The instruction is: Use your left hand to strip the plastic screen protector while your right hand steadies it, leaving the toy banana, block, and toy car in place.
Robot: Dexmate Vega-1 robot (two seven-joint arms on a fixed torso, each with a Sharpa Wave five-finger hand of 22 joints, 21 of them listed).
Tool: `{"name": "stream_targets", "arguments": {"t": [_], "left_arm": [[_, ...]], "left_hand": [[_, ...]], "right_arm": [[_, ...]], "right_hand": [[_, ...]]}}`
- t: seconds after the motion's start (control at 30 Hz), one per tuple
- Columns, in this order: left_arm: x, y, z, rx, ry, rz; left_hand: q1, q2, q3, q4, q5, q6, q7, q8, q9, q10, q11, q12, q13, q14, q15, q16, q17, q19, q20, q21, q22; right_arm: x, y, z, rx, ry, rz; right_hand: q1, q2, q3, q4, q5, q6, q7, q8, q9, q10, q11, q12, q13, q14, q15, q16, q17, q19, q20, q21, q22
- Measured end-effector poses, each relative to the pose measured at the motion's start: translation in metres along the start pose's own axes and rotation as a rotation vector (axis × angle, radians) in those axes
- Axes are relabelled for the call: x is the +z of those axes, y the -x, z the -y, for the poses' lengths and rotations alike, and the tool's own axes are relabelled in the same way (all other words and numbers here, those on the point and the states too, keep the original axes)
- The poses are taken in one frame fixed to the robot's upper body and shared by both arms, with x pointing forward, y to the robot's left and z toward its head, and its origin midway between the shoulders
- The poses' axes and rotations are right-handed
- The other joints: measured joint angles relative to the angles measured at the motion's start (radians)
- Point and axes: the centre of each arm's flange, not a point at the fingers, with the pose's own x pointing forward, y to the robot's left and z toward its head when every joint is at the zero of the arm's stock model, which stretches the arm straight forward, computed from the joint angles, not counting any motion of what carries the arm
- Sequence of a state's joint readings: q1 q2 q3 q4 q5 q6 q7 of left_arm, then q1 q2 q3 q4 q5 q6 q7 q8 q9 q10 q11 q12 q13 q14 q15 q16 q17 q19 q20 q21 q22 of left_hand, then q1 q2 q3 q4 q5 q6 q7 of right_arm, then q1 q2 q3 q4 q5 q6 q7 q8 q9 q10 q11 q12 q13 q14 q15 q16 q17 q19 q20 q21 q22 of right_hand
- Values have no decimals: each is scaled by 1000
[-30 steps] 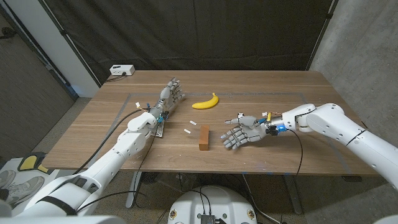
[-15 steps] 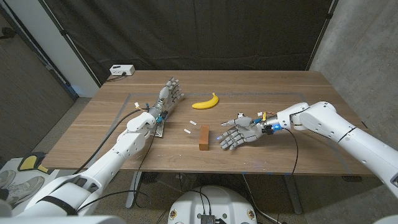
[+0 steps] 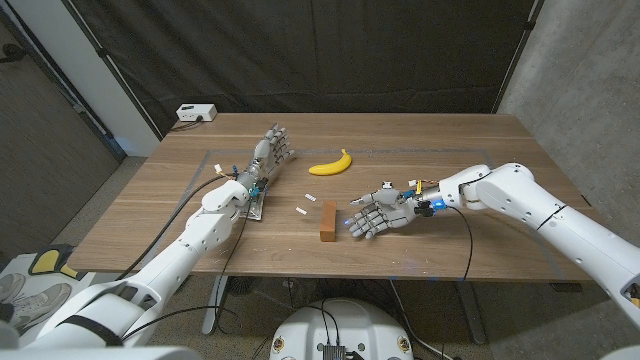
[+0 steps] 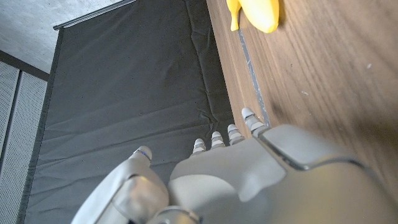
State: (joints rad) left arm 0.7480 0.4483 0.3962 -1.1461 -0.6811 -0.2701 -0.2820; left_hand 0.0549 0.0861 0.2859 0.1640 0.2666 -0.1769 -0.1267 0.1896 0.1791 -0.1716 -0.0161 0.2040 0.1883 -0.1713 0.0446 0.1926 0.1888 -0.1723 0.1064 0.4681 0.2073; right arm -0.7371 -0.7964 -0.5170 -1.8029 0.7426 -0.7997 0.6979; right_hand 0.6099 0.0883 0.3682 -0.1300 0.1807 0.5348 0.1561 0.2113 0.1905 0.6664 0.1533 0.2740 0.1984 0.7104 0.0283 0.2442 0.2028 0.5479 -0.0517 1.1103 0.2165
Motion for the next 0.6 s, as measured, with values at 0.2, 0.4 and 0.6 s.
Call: {"name": "stream_targets", "arguments": {"t": [0.2, 0.4, 0.6], "left_arm": [[1, 1, -2, 0, 1, -1], [0, 1, -3, 0, 3, -8], [-1, 0, -7, 2, 6, -16]], "left_hand": [[0, 0, 0, 0, 0, 0, 0, 0, 0, 0, 0, 0, 0, 0, 0, 0, 0, 0, 0, 0, 0], [0, 0, 0, 0, 0, 0, 0, 0, 0, 0, 0, 0, 0, 0, 0, 0, 0, 0, 0, 0, 0], [0, 0, 0, 0, 0, 0, 0, 0, 0, 0, 0, 0, 0, 0, 0, 0, 0, 0, 0, 0, 1]], "right_arm": [[2, -7, -2, -9, 5, -22], [6, -14, -6, -3, 13, -32], [7, -21, -7, -10, 15, -37]], "right_hand": [[12, -12, -1, -10, 0, 10, -1, 0, 0, 11, -1, 0, 0, 10, 4, 4, 0, 12, -2, 23, 6], [31, -15, 4, -15, 0, 40, -8, 4, 3, 50, -8, 12, 4, 53, -16, 20, 7, 20, -2, 48, 16], [117, -25, 10, -43, 0, 89, -24, 11, 2, 124, -27, 30, 19, 152, -70, 95, 42, 44, -4, 107, 47]]}}
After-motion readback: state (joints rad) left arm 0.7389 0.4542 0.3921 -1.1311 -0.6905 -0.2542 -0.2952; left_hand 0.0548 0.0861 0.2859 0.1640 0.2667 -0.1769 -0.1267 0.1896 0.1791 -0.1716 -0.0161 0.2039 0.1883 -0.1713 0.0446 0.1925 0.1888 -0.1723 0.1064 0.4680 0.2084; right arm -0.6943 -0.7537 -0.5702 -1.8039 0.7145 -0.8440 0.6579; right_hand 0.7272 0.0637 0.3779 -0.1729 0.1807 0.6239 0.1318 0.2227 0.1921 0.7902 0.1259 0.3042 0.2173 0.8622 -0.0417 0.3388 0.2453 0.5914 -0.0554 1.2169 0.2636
